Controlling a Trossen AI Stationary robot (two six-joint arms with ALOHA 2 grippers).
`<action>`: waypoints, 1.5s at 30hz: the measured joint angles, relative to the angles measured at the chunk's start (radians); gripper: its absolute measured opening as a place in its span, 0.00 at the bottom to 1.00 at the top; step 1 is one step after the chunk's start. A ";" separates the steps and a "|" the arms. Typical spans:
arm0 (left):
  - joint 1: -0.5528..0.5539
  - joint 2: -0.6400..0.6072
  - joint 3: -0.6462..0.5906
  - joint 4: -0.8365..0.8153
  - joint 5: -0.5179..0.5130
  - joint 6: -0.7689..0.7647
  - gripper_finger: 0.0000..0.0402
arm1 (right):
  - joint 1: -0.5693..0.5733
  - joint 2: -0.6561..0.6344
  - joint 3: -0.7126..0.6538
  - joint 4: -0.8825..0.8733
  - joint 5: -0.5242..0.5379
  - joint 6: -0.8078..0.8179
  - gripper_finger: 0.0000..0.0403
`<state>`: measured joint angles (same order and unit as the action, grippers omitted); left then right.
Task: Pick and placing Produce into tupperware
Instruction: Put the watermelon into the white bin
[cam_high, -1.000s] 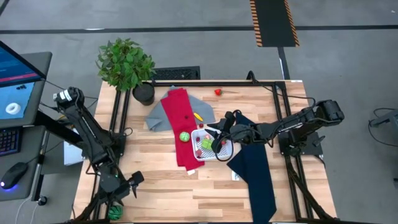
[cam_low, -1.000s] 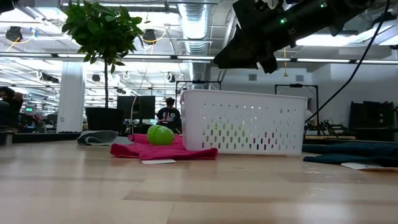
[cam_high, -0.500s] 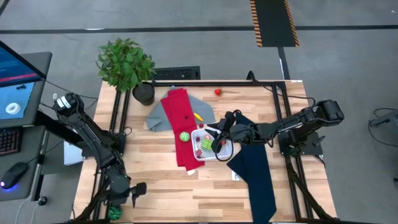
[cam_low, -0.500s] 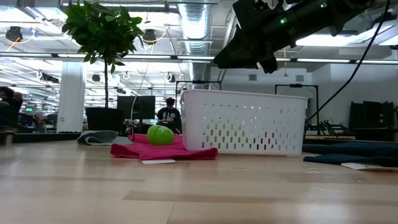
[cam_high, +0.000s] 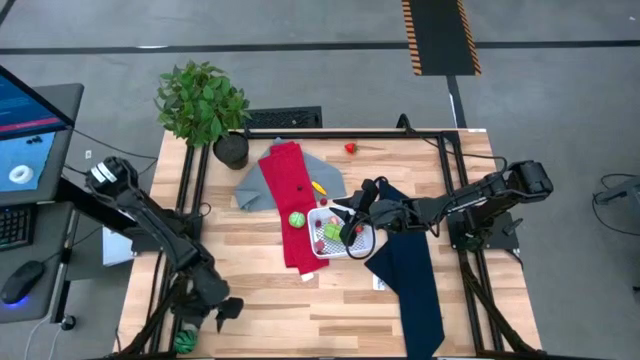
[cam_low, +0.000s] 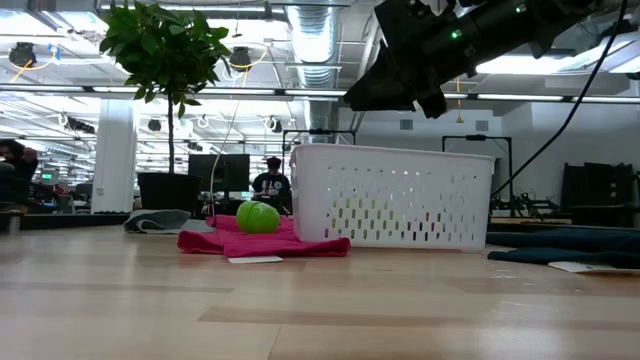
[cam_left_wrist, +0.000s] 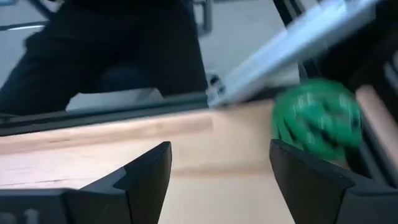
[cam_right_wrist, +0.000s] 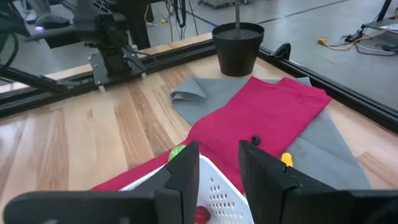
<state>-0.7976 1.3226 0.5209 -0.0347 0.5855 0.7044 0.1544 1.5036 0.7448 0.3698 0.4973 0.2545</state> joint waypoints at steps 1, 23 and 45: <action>0.008 0.005 0.000 -0.019 -0.002 0.048 0.65 | 0.000 0.000 0.000 -0.002 0.000 0.000 0.33; 0.055 0.139 0.006 0.011 0.092 0.647 0.65 | 0.000 0.000 0.000 0.004 0.000 0.000 0.33; -0.003 0.236 0.007 -0.009 0.117 0.644 0.69 | 0.000 0.000 0.000 0.003 0.000 0.000 0.33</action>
<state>-0.8009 1.5581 0.5278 -0.0436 0.7027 1.3479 0.1543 1.5036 0.7448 0.3727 0.4973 0.2545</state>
